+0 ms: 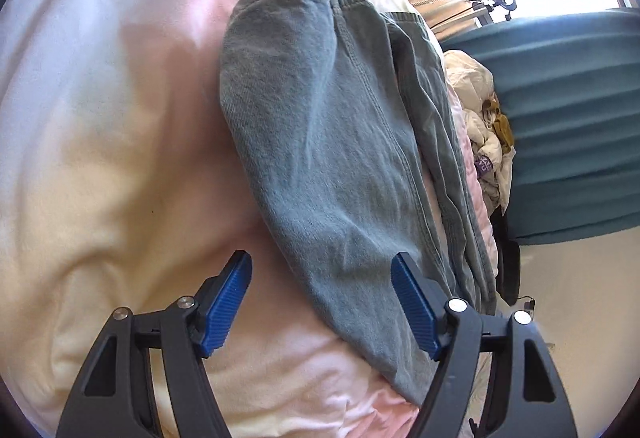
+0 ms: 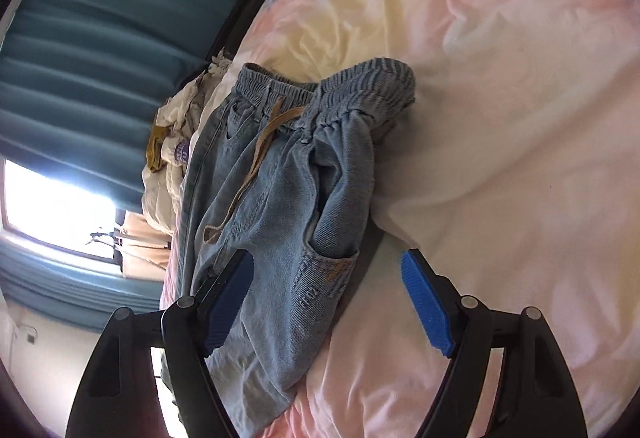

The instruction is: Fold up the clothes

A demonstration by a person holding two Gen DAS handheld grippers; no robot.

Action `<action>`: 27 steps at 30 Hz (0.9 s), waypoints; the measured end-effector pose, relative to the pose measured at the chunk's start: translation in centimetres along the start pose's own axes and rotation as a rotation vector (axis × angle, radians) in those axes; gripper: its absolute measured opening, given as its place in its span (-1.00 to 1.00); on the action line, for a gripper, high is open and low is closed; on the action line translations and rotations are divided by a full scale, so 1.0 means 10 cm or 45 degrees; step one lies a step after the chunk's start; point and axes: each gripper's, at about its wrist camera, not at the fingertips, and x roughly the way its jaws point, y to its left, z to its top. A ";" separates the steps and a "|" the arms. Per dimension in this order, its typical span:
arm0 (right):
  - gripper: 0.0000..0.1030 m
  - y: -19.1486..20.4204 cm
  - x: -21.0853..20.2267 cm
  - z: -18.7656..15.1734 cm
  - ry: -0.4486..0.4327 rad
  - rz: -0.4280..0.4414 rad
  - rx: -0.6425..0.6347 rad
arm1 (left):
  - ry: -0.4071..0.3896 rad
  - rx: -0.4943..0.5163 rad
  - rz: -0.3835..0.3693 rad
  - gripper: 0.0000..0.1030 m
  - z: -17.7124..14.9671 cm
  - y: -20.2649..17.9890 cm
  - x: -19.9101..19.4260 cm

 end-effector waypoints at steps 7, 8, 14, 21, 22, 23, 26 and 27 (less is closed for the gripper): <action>0.50 -0.25 0.10 0.04 0.022 0.051 0.190 | 0.141 -0.033 -0.197 0.16 0.05 -0.06 0.34; 0.50 -0.26 0.10 0.04 0.017 0.051 0.197 | 0.148 -0.028 -0.201 0.10 0.04 -0.08 0.38; 0.49 -0.33 0.16 0.13 -0.018 0.094 0.252 | 0.085 -0.075 -0.284 -0.19 0.12 -0.07 0.45; 0.37 -0.02 0.31 0.21 -0.008 0.138 0.073 | 0.012 -0.107 -0.367 -0.42 0.22 -0.07 0.49; 0.28 0.05 0.33 0.21 -0.009 0.120 0.030 | -0.004 -0.110 -0.373 -0.44 0.23 -0.07 0.49; 0.24 0.10 0.35 0.21 -0.013 0.101 -0.011 | -0.025 -0.118 -0.373 -0.56 0.24 -0.07 0.47; 0.01 0.28 0.40 0.17 -0.027 0.027 -0.160 | -0.074 -0.162 -0.399 -0.75 0.27 -0.04 0.42; -0.08 0.33 0.40 0.15 -0.033 -0.007 -0.211 | -0.081 -0.170 -0.410 -0.79 0.29 -0.04 0.40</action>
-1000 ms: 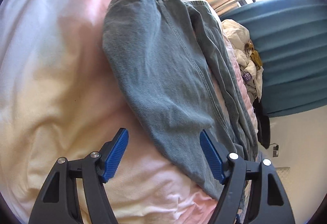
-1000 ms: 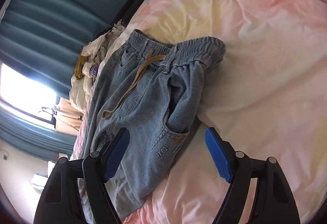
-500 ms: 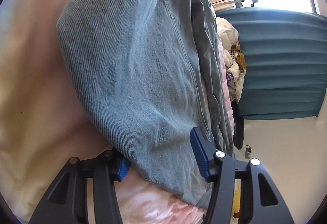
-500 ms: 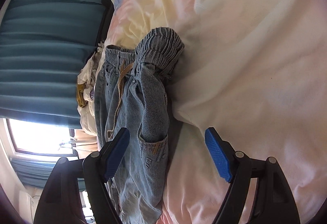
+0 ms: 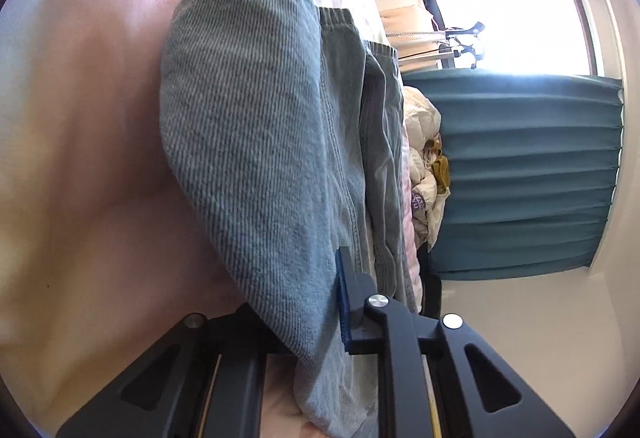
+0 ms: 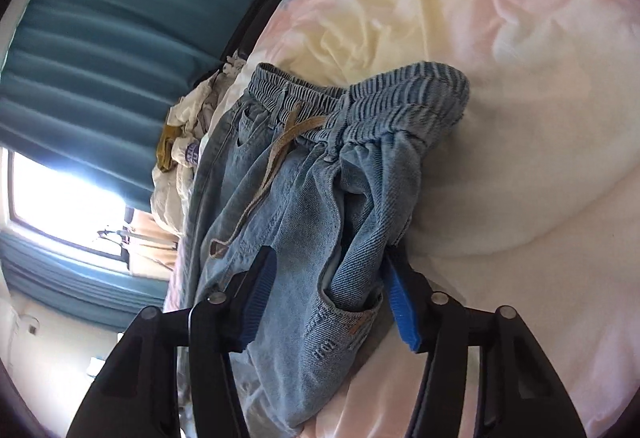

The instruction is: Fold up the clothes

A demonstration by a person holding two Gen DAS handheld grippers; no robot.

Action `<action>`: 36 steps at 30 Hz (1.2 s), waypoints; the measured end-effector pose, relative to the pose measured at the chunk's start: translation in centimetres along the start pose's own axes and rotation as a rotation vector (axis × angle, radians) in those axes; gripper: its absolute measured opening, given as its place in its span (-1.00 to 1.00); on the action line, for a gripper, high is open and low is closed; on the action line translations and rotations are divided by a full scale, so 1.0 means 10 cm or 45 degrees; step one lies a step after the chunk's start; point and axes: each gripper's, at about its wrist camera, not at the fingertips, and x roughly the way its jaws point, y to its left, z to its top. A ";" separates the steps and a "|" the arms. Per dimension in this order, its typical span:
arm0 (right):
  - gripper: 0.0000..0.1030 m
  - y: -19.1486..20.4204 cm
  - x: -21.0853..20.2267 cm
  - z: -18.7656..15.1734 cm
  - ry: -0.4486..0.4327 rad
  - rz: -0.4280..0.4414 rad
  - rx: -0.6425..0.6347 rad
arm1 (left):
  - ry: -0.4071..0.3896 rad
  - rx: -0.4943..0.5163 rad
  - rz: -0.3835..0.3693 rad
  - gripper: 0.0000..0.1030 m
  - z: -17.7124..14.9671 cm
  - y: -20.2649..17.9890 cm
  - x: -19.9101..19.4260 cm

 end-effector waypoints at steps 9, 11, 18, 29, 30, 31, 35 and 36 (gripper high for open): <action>-0.95 0.18 -0.40 -0.01 -0.219 -0.058 -0.154 | -0.131 0.060 -0.001 -0.93 0.00 -0.23 -0.19; -0.96 0.41 -0.59 -0.05 -0.327 -0.029 -0.286 | -0.198 0.097 -0.008 -0.93 -0.02 -0.33 -0.30; -0.97 0.48 -0.55 0.12 -0.293 0.011 -0.212 | -0.241 0.168 0.014 -0.93 0.08 -0.60 -0.26; -0.98 1.60 0.46 1.17 -0.293 0.116 -0.191 | -0.157 0.310 0.158 -0.93 0.89 -1.90 0.99; -0.98 1.72 0.61 1.26 -0.298 0.109 -0.189 | -0.146 0.327 0.186 -0.93 0.96 -1.99 1.18; -0.98 1.83 0.77 1.34 -0.305 0.090 -0.205 | -0.135 0.341 0.214 -0.93 1.03 -2.07 1.37; -0.98 2.15 1.42 1.63 -0.309 0.023 -0.285 | -0.103 0.385 0.329 -0.93 1.25 -2.24 2.10; -0.98 2.19 1.58 1.68 -0.301 0.003 -0.309 | -0.097 0.388 0.367 -0.93 1.30 -2.24 2.29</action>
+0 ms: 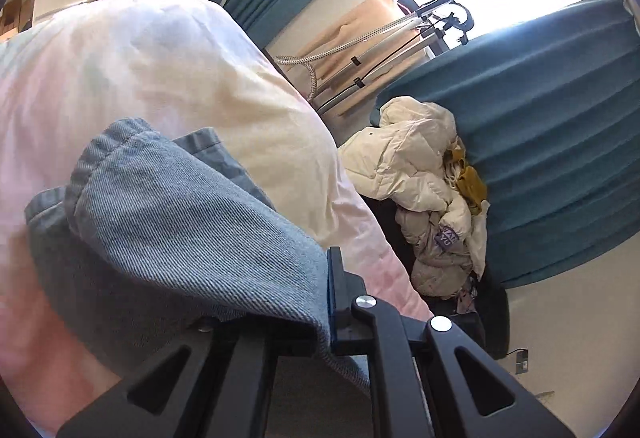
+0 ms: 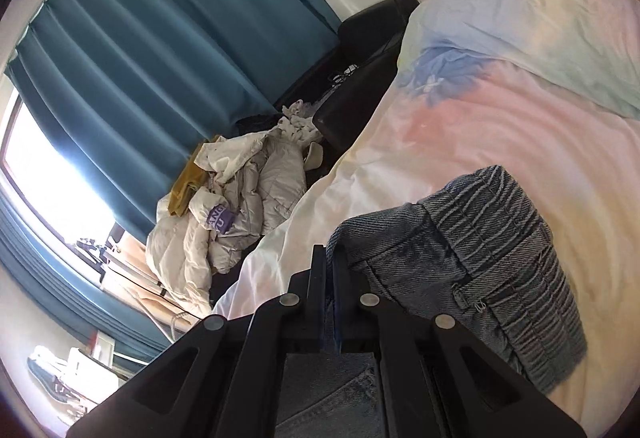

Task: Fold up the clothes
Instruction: 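Fold the legs toward the waistband with the left tool while the right tool holds it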

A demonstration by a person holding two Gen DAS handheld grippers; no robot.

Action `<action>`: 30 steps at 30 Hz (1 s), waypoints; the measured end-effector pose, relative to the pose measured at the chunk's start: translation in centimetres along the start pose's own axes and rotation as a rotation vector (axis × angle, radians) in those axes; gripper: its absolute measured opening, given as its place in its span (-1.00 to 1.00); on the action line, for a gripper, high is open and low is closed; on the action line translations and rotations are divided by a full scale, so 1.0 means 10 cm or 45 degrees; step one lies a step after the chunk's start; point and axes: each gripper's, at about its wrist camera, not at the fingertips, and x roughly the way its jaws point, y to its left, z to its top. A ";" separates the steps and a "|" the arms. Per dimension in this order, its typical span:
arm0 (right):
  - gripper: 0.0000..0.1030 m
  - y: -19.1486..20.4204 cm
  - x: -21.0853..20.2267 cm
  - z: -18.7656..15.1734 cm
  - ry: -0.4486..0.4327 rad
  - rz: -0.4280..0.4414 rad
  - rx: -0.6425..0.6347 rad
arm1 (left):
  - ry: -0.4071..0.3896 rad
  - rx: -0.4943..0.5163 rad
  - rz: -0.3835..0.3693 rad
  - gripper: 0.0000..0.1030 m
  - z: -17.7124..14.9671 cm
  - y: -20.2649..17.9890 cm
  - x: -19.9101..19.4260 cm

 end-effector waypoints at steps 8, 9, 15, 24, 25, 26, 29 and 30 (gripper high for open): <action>-0.98 -0.15 1.01 -0.12 0.130 -0.099 -0.110 | 0.071 0.094 0.146 -0.93 0.05 0.03 0.96; -0.98 -0.16 1.07 -0.14 0.141 -0.103 -0.127 | 0.077 0.118 0.150 -0.92 0.06 0.02 0.98; -0.88 -0.29 1.16 -0.16 0.179 -0.016 -0.129 | 0.156 0.248 0.124 -0.78 0.14 -0.09 0.95; 0.02 -0.34 0.47 -0.14 0.133 0.082 -0.164 | 0.033 0.298 -0.155 0.41 -0.01 -0.16 -0.12; 0.04 -0.37 0.37 -0.15 0.137 0.086 -0.158 | 0.015 0.296 -0.157 0.42 -0.08 -0.11 -0.23; 0.04 -0.41 0.28 -0.17 0.144 0.082 -0.154 | 0.000 0.294 -0.157 0.42 -0.15 -0.06 -0.35; 0.06 -0.54 0.00 -0.23 0.170 0.073 -0.148 | 0.066 0.260 -0.115 0.42 -0.37 0.17 -0.49; 0.07 -0.58 -0.08 -0.26 0.189 0.071 -0.148 | 0.094 0.241 -0.101 0.42 -0.45 0.27 -0.51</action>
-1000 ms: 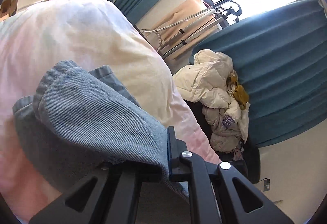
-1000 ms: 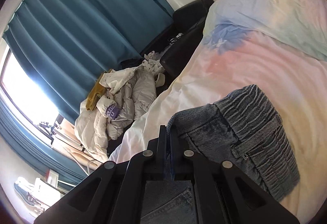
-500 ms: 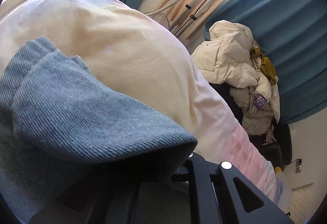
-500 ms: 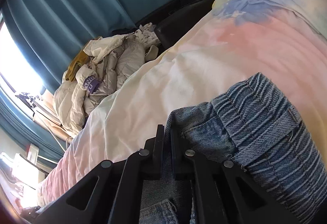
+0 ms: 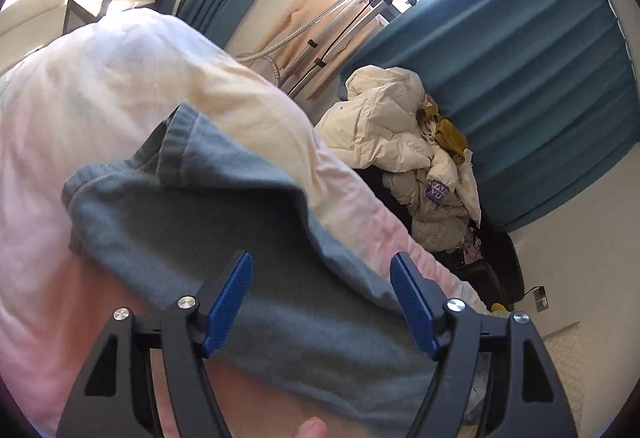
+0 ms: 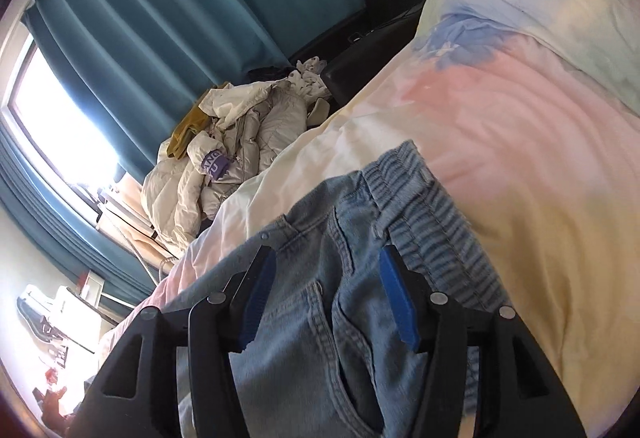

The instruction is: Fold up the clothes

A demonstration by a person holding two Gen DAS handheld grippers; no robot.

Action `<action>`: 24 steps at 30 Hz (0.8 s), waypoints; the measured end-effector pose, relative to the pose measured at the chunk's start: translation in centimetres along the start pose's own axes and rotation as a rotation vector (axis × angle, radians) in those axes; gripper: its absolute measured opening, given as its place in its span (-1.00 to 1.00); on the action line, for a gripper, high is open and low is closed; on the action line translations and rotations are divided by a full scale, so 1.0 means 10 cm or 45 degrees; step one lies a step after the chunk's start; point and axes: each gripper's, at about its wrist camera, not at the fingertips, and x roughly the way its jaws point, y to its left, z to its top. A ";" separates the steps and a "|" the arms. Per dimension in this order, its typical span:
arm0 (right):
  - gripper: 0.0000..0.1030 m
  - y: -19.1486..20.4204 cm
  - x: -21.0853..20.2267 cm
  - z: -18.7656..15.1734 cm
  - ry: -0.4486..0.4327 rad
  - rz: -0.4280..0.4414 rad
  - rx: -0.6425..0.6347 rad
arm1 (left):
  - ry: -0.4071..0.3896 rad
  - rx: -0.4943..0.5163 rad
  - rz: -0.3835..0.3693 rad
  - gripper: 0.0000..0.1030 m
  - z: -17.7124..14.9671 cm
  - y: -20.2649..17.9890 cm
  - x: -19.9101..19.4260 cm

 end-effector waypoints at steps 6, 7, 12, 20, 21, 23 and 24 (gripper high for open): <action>0.16 -0.22 -0.27 -0.38 0.180 -0.035 0.048 | 0.124 -0.210 -0.061 0.42 -0.58 0.46 0.16; 0.17 -0.24 -0.29 -0.45 0.210 -0.073 0.051 | 0.143 -0.224 -0.034 0.42 -0.64 0.49 0.22; 0.37 -0.46 -0.25 -0.70 0.329 0.044 0.217 | 0.143 -0.309 -0.038 0.42 -0.71 0.61 0.48; 0.48 -0.78 0.20 -0.77 0.244 0.194 0.427 | 0.025 -0.392 -0.092 0.11 -0.46 0.73 0.78; 0.48 -0.81 0.23 -0.78 0.223 0.199 0.461 | 0.007 -0.385 -0.084 -0.07 -0.42 0.72 0.79; 0.51 -0.83 0.28 -0.79 0.181 0.196 0.512 | -0.016 -0.395 -0.014 -0.42 -0.36 0.69 0.83; 0.50 -0.80 0.29 -0.79 0.161 0.171 0.503 | -0.029 -0.394 0.001 -0.52 -0.35 0.67 0.84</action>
